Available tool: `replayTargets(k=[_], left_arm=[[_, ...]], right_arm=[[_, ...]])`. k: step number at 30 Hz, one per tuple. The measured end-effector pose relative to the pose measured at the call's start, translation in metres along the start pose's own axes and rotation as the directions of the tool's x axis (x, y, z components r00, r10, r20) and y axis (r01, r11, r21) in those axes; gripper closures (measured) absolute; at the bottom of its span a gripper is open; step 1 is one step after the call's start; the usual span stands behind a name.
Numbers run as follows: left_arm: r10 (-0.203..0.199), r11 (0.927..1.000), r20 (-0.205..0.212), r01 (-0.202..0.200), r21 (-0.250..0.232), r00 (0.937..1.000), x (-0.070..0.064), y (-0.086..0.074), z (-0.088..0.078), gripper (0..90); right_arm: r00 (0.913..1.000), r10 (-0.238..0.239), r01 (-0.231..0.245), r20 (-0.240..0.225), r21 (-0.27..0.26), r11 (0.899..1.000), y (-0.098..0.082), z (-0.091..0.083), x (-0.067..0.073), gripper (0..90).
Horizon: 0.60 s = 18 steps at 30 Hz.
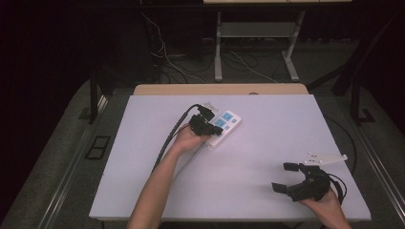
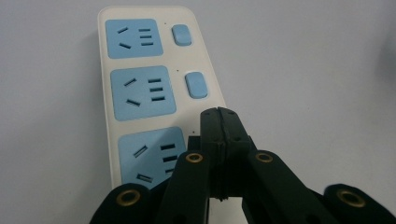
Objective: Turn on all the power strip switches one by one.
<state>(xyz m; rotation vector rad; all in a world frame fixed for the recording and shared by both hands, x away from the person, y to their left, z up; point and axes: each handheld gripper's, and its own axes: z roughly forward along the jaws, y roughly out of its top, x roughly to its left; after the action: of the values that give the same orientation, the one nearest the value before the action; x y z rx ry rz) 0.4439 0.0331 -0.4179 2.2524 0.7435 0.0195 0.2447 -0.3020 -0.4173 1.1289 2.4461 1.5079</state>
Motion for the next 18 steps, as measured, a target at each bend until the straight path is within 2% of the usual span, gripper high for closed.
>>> replayTargets(k=[6, 11, 18], left_arm=[[0.035, 0.9992, -0.029, -0.035, 0.018, 0.9990, -0.0041, 0.0005, -0.0001, 89.5], [0.012, 0.9999, -0.007, -0.012, 0.000, 0.9999, -0.0008, -0.0028, -0.0001, 89.7], [-0.017, 0.9998, -0.005, 0.017, 0.011, 0.9998, 0.0001, -0.0018, 0.0008, 89.9]], right_arm=[[1.0000, 0.001, -0.001, 0.000, 0.000, 1.000, 0.0001, 0.0003, 0.0000, 0.3], [1.0000, -0.003, 0.003, -0.001, 0.000, 1.000, 0.0006, 0.0005, 0.0017, 0.3], [1.0000, -0.002, 0.002, -0.002, -0.002, 1.000, 0.0010, 0.0005, 0.0021, 0.3]])
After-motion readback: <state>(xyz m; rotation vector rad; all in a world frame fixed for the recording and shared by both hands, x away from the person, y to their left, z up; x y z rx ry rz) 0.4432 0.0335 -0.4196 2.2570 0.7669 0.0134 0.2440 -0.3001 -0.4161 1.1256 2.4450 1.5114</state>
